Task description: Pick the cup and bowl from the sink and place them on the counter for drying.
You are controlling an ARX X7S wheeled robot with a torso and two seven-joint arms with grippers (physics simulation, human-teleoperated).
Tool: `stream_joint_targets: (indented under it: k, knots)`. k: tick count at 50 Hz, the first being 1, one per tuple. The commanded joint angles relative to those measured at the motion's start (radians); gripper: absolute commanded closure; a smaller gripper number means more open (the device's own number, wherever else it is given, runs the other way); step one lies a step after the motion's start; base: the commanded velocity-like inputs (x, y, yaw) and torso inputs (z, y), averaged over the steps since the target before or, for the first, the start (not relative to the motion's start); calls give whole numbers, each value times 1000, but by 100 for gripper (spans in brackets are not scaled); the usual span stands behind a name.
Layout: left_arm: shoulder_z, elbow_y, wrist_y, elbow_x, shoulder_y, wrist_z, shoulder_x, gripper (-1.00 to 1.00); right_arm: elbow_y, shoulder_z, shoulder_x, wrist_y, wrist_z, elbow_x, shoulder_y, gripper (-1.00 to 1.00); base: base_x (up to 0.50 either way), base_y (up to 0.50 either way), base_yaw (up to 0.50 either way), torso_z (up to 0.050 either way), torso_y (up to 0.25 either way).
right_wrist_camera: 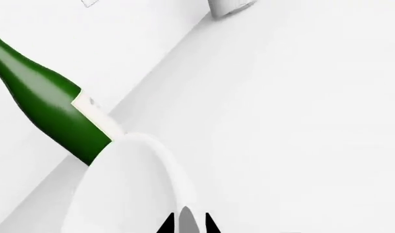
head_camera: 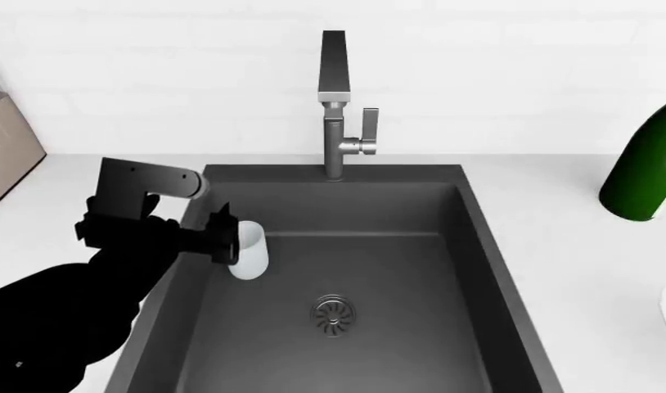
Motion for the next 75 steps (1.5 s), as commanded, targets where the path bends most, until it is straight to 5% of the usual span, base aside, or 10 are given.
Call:
stream_joint_targets:
  k: [1,45,46,75]
  knots:
    - [-12,10,-1,-14,14,1,-13,-100,23,-7,-46,-40,-98,-183,-40,100,0,0,0,0,0]
    - [0,11,14,-24,33,-28,-7,-100,251,-23,-188,-168,-337,-356,-176,100,0,0,0,0,0]
    - [-1,11,13,-25,31,-29,-7,-100,236,-31,-184,-172,-338,-370,-181,-100,0,0,0,0,0]
    - [13,5,18,-36,18,-32,-12,-100,-76,-18,-65,-202,-229,-385,-128,-100,0,0,0,0,0]
